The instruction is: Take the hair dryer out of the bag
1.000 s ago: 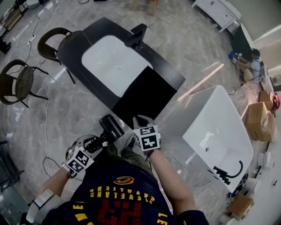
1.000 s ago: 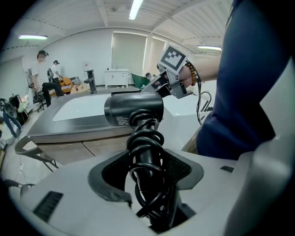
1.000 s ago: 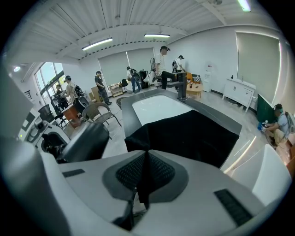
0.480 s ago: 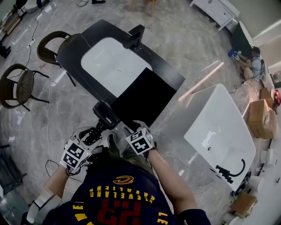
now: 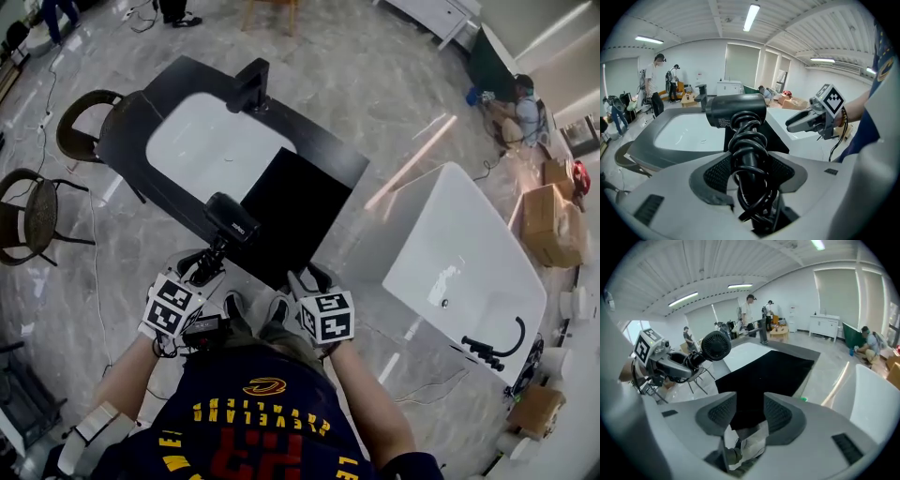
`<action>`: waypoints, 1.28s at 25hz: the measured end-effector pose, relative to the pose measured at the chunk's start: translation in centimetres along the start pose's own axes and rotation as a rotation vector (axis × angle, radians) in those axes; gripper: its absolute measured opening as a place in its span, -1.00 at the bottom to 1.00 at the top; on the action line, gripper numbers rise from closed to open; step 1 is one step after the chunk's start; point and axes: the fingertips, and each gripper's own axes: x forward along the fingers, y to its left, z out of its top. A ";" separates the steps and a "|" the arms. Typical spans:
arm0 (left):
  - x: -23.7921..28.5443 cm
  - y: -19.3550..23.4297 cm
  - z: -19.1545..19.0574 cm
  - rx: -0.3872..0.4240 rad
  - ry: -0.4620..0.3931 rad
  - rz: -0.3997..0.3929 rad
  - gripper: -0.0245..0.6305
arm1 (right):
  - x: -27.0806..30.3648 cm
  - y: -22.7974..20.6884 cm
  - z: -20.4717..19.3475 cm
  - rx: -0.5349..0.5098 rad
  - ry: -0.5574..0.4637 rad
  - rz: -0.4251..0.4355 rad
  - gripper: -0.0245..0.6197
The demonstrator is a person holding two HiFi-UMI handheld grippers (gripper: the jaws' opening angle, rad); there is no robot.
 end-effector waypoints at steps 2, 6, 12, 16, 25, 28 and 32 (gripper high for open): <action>2.3 -0.6 1.3 0.008 0.008 -0.016 -0.19 | -1.1 -1.6 -0.3 0.043 -0.016 -0.036 -0.37; 7.3 -2.0 3.7 0.027 0.028 -0.039 -0.19 | -2.7 -3.8 -1.6 0.103 -0.024 -0.080 -0.37; 14.0 -3.9 6.4 0.086 0.057 -0.056 -0.19 | -4.8 -6.5 -3.5 0.172 -0.035 -0.126 -0.37; 16.9 -4.4 6.4 0.063 0.108 -0.049 -0.19 | -5.6 -8.0 -4.6 0.203 -0.031 -0.141 -0.37; 21.1 -4.9 5.2 0.082 0.178 0.002 -0.19 | -5.9 -9.9 -4.8 0.230 -0.020 -0.142 -0.37; 21.7 -5.0 5.0 0.100 0.177 0.012 -0.19 | -5.7 -10.3 -5.1 0.238 -0.020 -0.143 -0.37; 22.0 -5.0 5.1 0.108 0.182 0.006 -0.19 | -5.2 -10.4 -5.2 0.242 -0.005 -0.134 -0.37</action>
